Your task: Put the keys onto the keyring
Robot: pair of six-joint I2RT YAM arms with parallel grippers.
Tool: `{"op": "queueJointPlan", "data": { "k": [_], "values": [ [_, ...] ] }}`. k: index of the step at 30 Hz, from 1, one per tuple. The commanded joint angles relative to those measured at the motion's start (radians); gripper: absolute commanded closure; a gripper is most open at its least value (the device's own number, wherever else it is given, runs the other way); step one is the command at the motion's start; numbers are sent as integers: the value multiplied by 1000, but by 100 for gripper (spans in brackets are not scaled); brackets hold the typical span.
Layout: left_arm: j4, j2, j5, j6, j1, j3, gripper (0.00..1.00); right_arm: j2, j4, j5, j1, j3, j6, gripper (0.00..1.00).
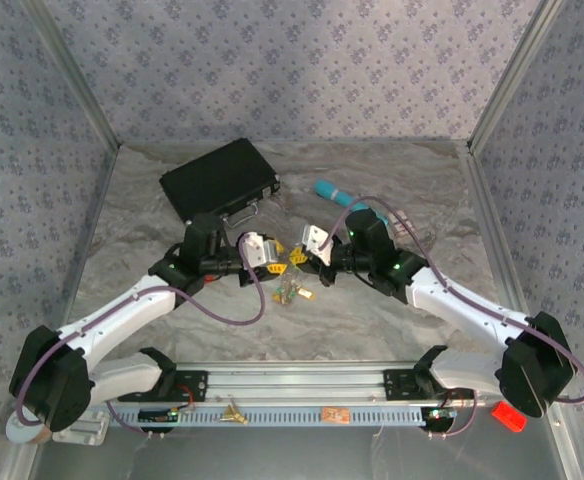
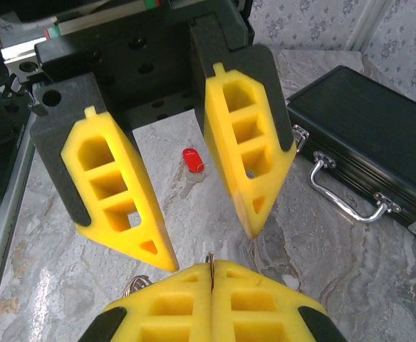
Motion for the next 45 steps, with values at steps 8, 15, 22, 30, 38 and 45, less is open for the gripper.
{"op": "queueJointPlan", "data": {
  "k": [8, 15, 22, 30, 38, 45],
  "values": [
    [0, 12, 60, 22, -19, -10, 74, 12, 11, -26, 29, 49, -13, 100],
    [-17, 12, 65, 30, -20, -8, 97, 13, 11, -28, 34, 43, -12, 100],
    [-41, 2, -45, 75, -45, -11, 100, -25, -212, 51, -18, 93, -98, 57],
    [-65, -9, -198, 170, -106, -6, 100, -109, -356, 246, 3, 74, -187, 63],
    [-84, -31, -210, 161, -120, 4, 100, -60, -241, 233, 62, 51, -148, 72],
    [-82, -50, -197, 104, -120, -3, 100, -68, -171, 228, 55, 10, -150, 75]
  ]
}}
